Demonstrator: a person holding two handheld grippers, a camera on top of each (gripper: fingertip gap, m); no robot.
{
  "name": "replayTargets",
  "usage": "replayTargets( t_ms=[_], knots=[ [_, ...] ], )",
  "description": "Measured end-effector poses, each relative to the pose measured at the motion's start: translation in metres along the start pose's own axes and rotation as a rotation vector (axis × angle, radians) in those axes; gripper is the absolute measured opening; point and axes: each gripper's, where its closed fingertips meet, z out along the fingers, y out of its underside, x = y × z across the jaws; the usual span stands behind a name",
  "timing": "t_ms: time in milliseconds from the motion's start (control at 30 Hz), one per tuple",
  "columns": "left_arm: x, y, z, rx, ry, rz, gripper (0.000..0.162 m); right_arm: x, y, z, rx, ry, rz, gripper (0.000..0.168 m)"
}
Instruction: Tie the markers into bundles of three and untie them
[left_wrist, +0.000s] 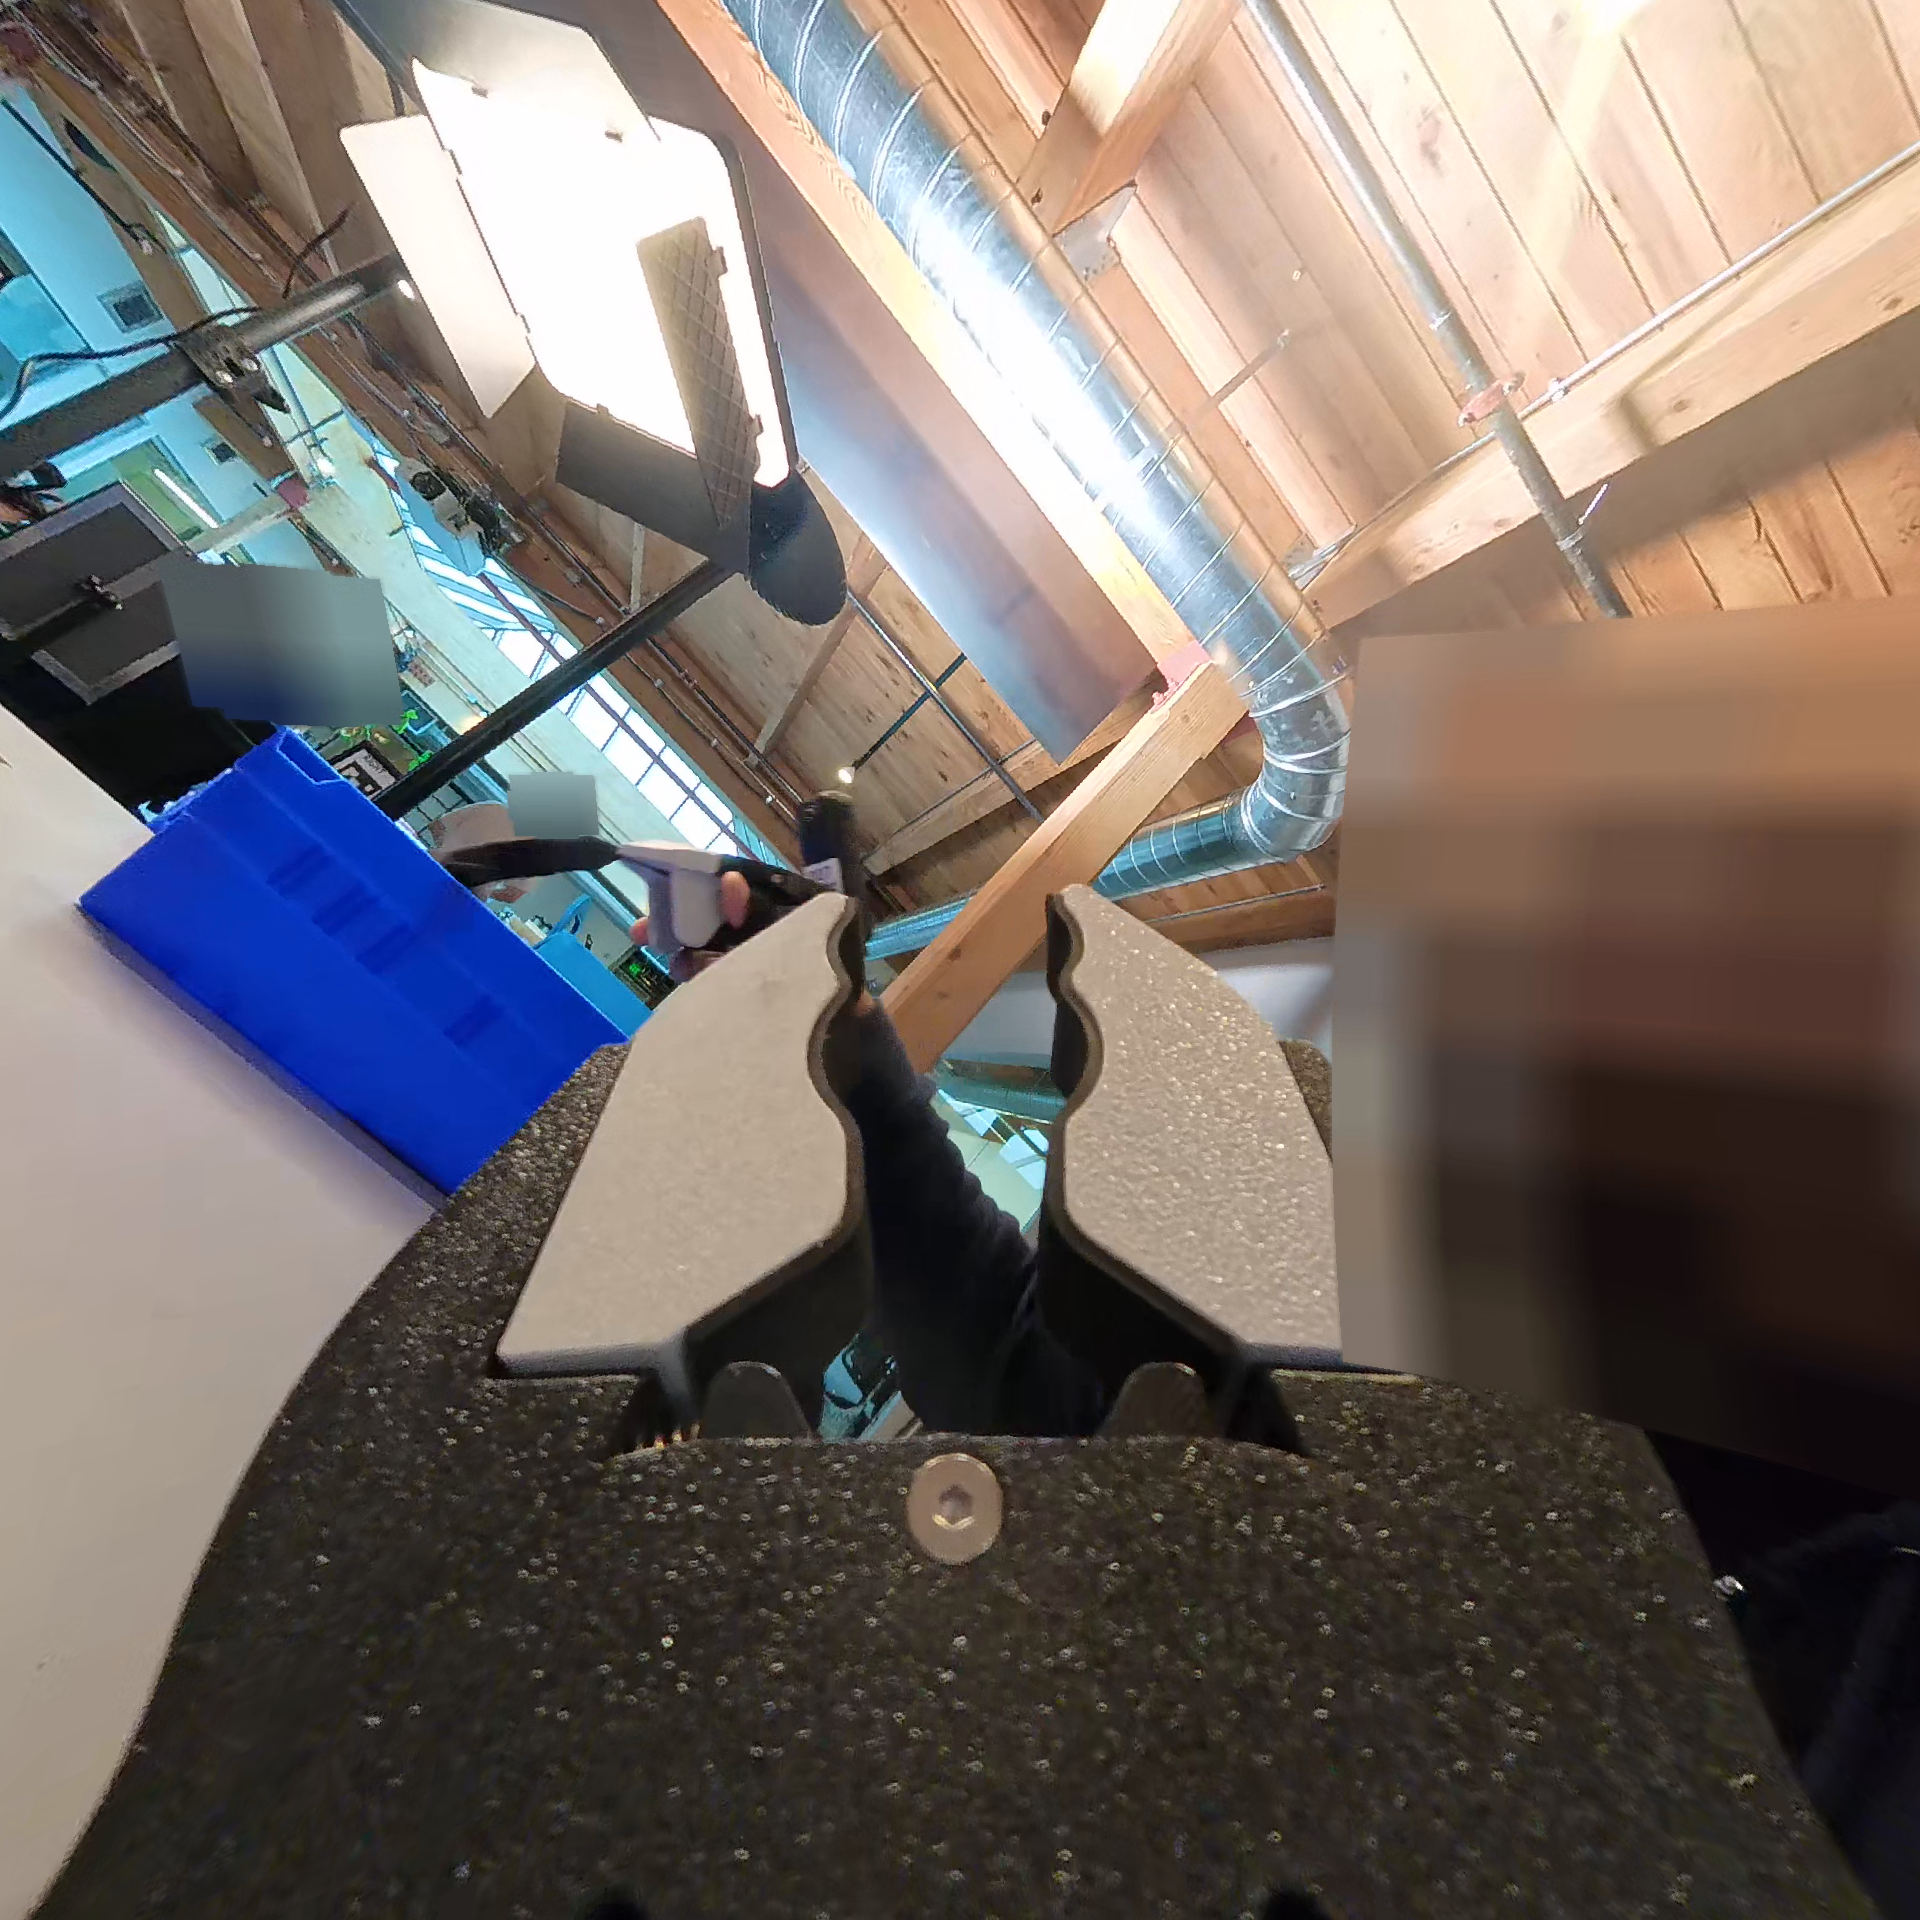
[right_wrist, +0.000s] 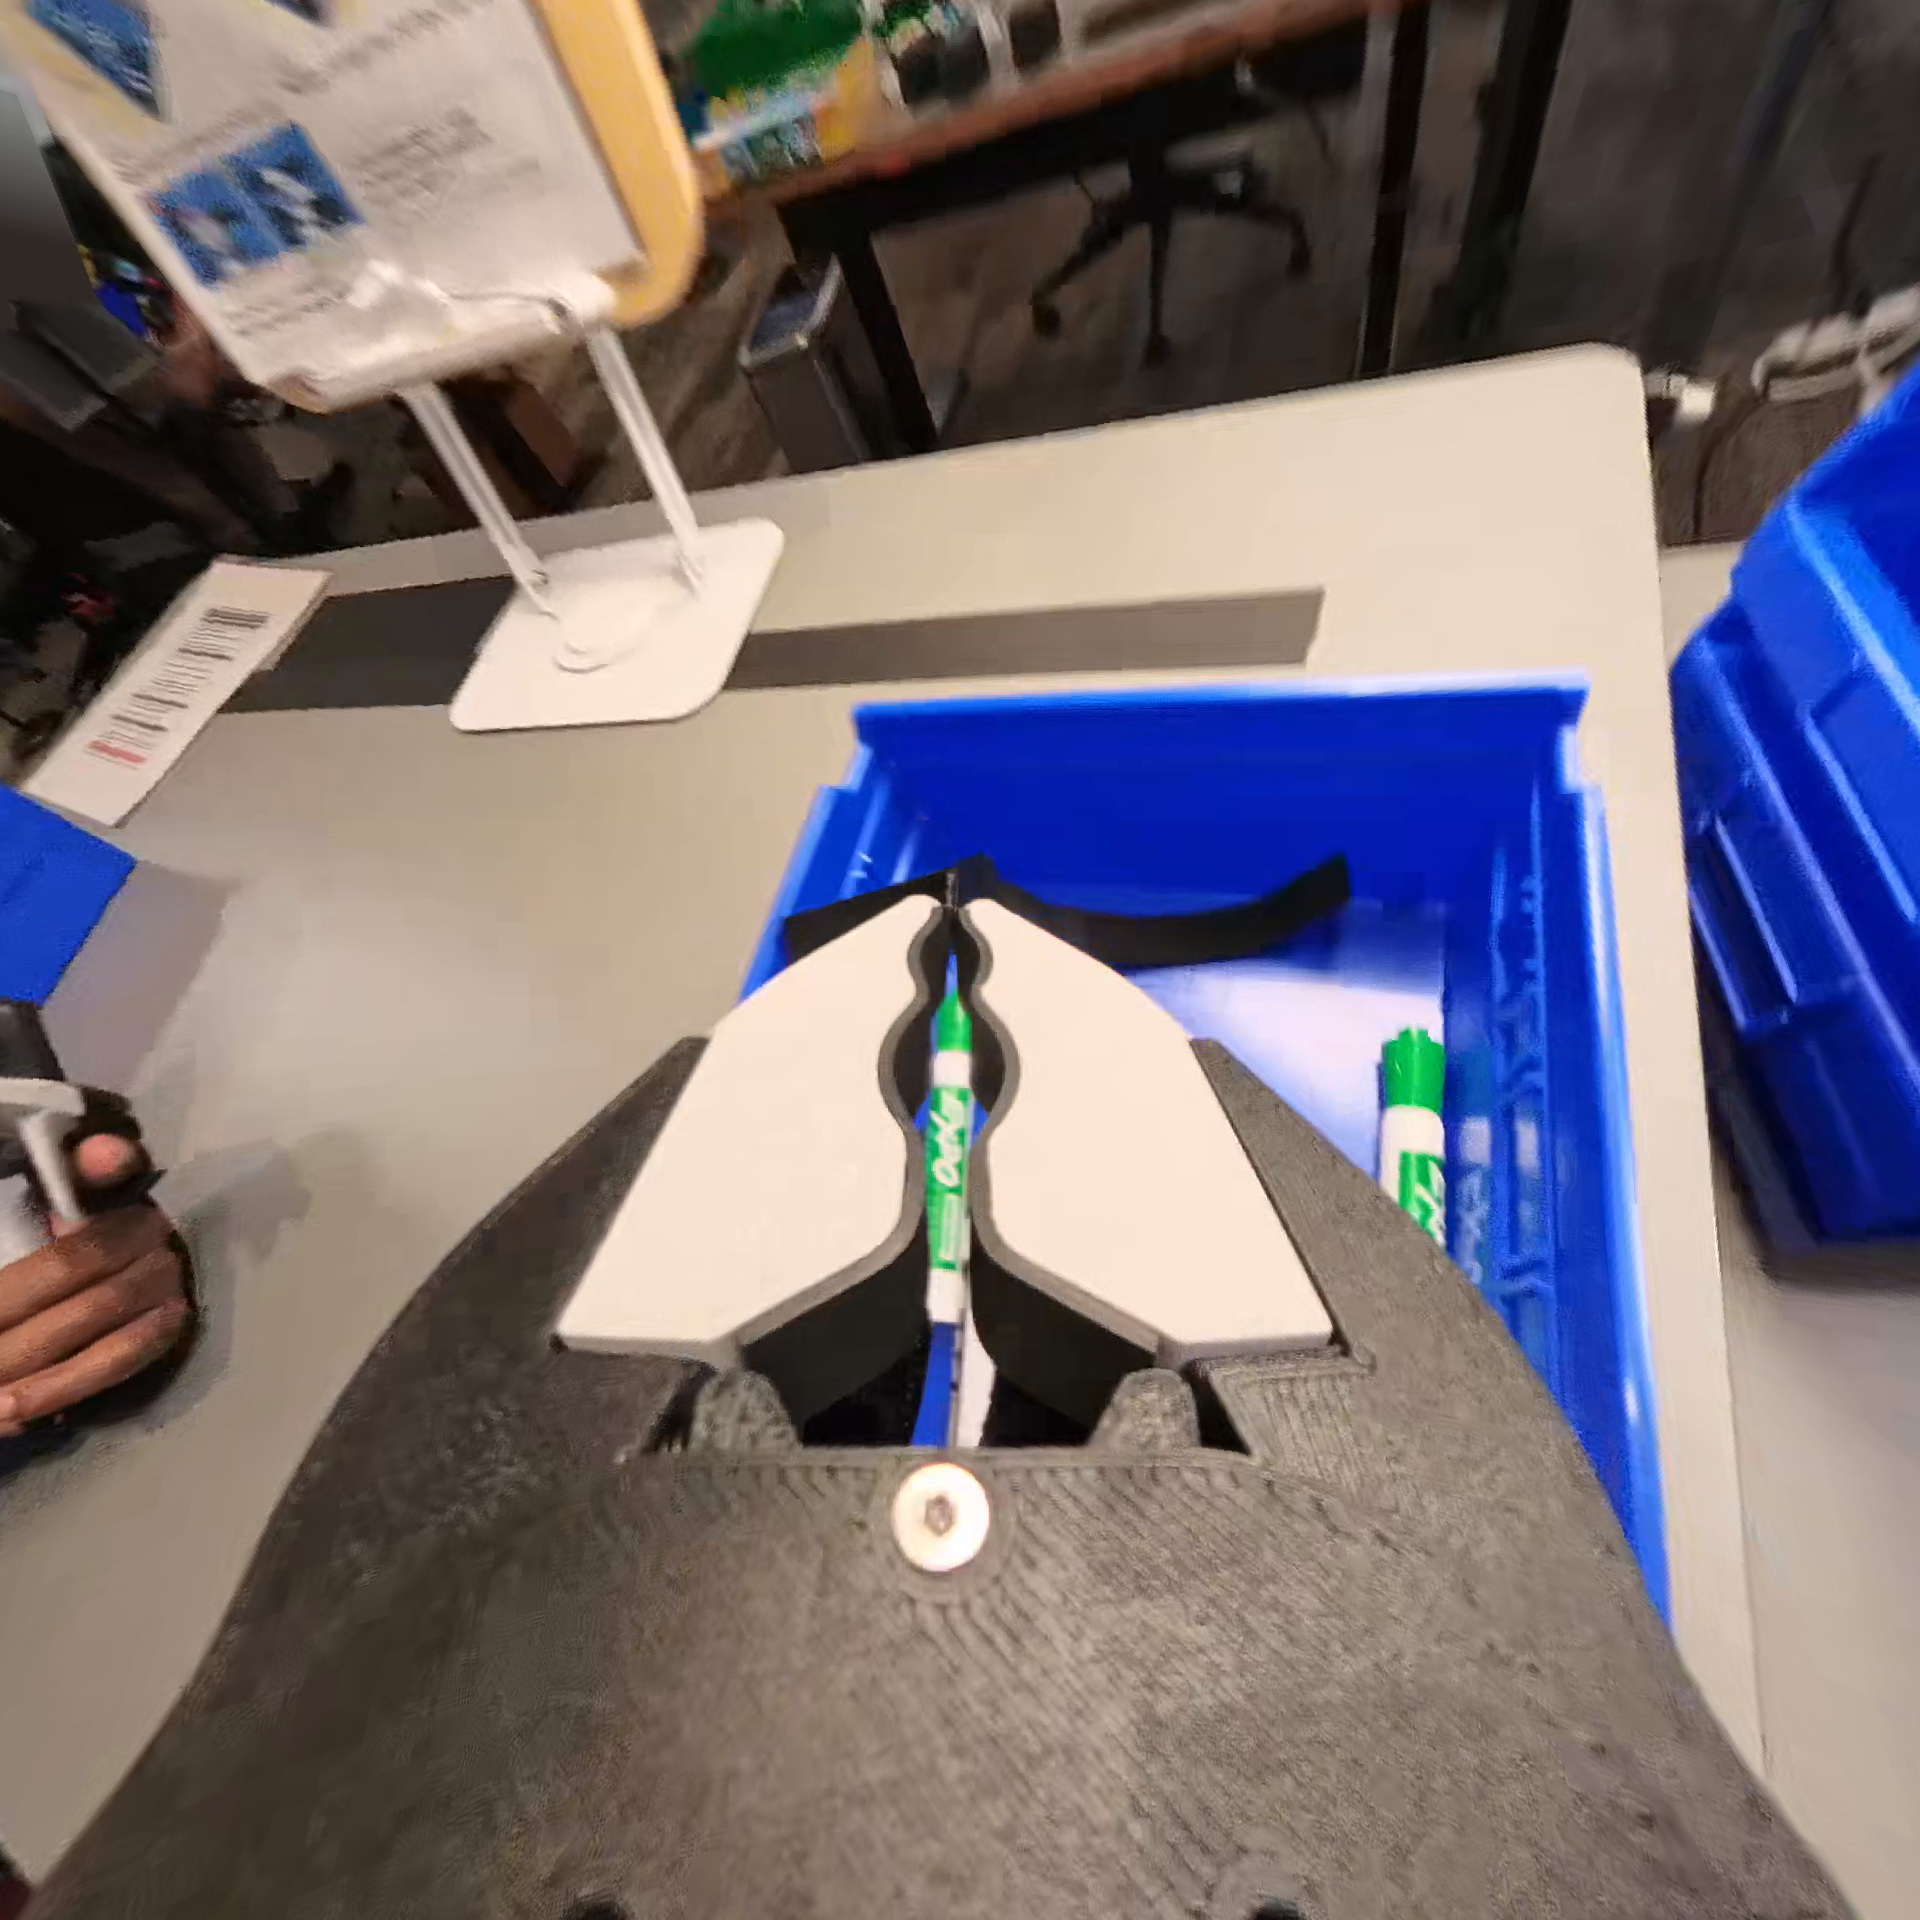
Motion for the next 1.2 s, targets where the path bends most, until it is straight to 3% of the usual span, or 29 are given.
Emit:
replayTargets(
  t_ms=[200, 333, 800, 1033, 1200],
  knots=[
    [0.001, 0.005, 0.002, -0.027, 0.002, 0.022, 0.033, 0.051, 0.036, 0.022, -0.097, 0.086, 0.087, 0.001],
    [0.000, 0.003, 0.001, -0.026, -0.004, 0.032, 0.033, 0.053, 0.045, 0.030, -0.143, 0.054, 0.112, 0.001],
    [0.003, 0.015, 0.005, -0.091, 0.004, 0.041, 0.031, -0.018, -0.043, -0.007, 0.197, -0.193, 0.000, 0.000],
    [0.002, 0.020, 0.007, -0.111, 0.011, 0.027, 0.030, -0.012, -0.042, -0.005, 0.184, -0.087, -0.097, 0.000],
    [0.004, 0.022, 0.008, -0.124, 0.010, 0.048, 0.030, -0.019, -0.063, -0.017, 0.295, -0.044, -0.175, 0.000]
  ],
)
